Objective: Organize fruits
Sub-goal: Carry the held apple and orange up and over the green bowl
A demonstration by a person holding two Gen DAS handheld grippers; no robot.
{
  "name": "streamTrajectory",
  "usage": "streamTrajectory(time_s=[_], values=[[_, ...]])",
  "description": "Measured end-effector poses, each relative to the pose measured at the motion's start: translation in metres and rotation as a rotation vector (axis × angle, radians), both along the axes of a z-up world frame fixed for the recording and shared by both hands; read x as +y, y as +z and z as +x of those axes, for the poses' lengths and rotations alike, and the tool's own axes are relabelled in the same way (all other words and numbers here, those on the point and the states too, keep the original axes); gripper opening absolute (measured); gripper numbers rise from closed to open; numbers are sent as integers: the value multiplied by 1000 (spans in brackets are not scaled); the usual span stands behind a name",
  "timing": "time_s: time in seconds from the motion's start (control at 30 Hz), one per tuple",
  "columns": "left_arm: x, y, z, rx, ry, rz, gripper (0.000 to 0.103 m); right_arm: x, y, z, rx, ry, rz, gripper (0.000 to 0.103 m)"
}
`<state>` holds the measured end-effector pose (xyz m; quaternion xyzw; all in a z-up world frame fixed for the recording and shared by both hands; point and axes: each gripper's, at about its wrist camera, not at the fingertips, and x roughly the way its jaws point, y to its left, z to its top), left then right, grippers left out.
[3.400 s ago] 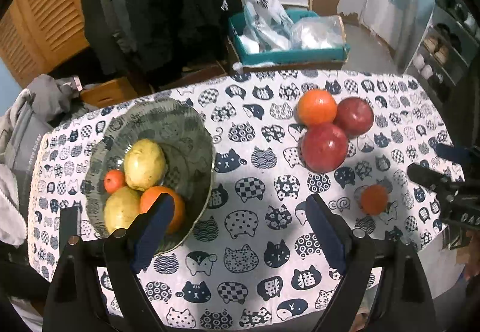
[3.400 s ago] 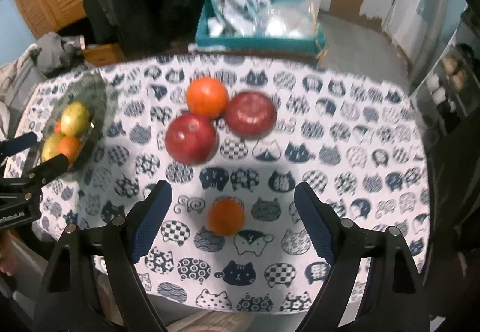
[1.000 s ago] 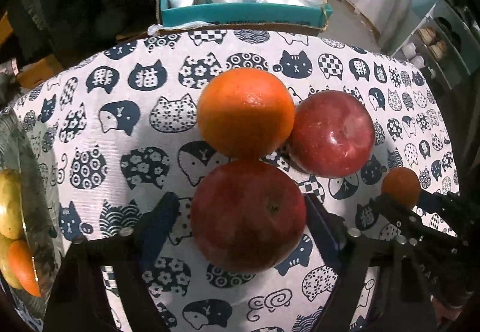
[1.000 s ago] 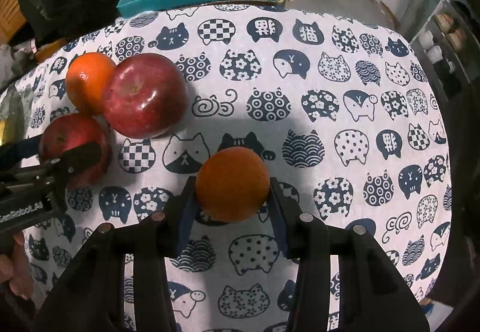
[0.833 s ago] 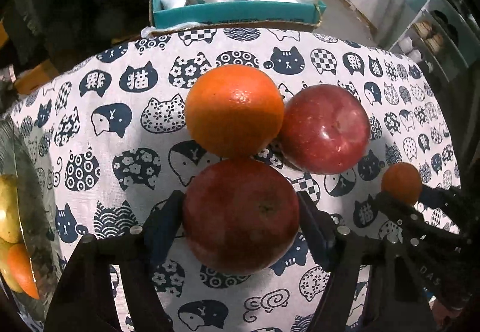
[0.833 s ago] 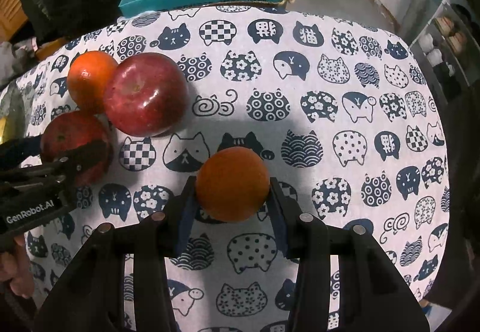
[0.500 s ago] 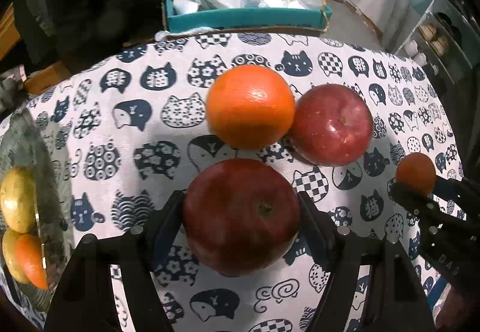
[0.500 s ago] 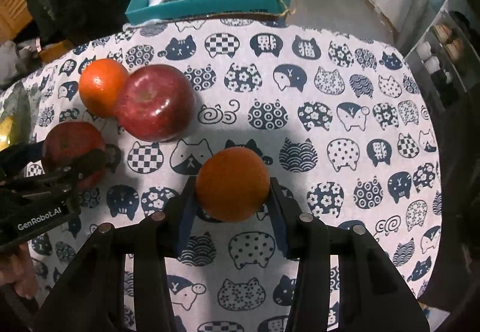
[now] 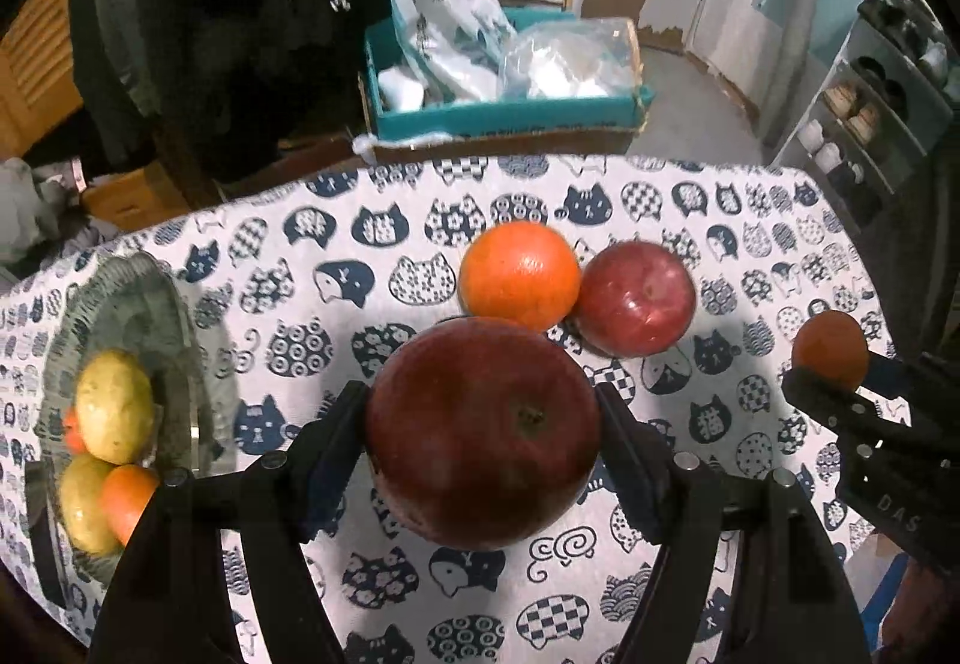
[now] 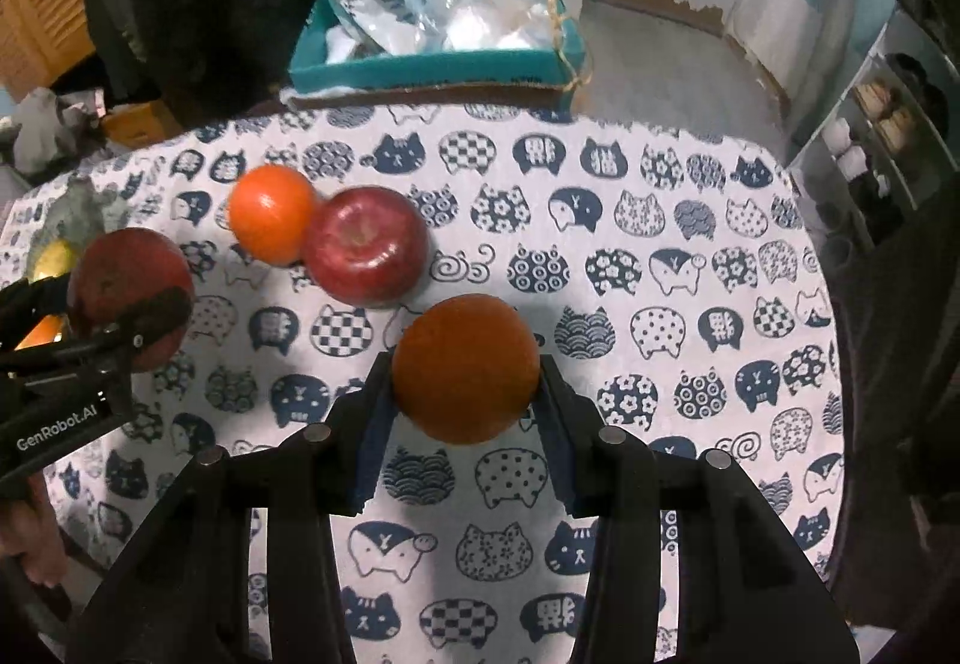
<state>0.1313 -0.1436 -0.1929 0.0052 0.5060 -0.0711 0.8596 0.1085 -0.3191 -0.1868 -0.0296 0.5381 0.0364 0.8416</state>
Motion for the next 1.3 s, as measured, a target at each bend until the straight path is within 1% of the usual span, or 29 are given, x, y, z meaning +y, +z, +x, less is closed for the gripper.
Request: streamTrajectory(time_s=[0.23,0.4,0.63,0.8,1.0,1.3], values=[[6,34,-17,-66,-8,-11,76,9,34,-13,-64,27,-1,44],[18,59,-32,-115,-2,-14,76,15,57,-22,-112,45,5,44],[35,87,-50,-162,6,-29,76,28,85,-36,-167,77,16,44],[46,101,-61,-203,14,-30,76,40,104,-45,-205,105,14,44],[62,112,-70,-219,33,-51,76,51,121,-50,-239,123,29,44],[93,130,-80,-267,80,-49,76,78,137,-54,-273,168,38,44]])
